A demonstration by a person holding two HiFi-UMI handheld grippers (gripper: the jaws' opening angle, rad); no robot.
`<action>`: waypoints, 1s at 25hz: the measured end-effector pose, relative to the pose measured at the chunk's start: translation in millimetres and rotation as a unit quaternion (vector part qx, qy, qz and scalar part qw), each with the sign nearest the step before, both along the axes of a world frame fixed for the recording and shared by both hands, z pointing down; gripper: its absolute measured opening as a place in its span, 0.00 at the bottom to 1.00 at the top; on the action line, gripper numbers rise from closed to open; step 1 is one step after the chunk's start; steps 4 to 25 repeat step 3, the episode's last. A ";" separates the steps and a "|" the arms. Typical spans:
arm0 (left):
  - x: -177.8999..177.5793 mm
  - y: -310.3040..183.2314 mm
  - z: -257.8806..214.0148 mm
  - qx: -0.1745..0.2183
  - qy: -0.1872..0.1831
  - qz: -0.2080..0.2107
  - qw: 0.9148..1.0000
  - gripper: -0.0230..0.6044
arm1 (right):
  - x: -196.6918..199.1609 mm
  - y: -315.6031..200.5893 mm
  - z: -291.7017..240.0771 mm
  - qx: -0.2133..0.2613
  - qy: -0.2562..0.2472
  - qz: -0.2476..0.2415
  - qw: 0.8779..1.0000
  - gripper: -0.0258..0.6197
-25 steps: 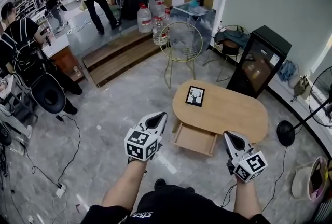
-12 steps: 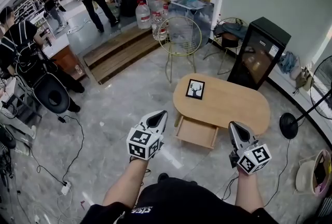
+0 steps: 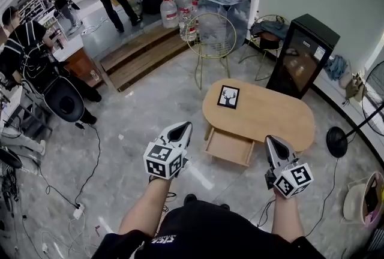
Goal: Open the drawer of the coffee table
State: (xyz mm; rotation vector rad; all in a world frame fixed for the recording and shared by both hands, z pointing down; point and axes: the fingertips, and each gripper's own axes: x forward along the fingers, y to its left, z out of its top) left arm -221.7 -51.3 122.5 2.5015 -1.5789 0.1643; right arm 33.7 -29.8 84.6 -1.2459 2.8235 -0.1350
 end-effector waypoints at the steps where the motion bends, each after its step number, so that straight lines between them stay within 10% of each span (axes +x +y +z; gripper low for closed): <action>1: 1.9 -1.9 -0.7 0.001 -0.004 0.001 1.000 0.05 | 2.4 -1.6 -1.0 0.003 0.000 0.002 1.000 0.04; 25: 5.6 -5.8 -1.7 0.004 -0.011 0.003 1.000 0.05 | 6.4 -4.8 -3.4 0.008 -0.001 0.006 1.000 0.04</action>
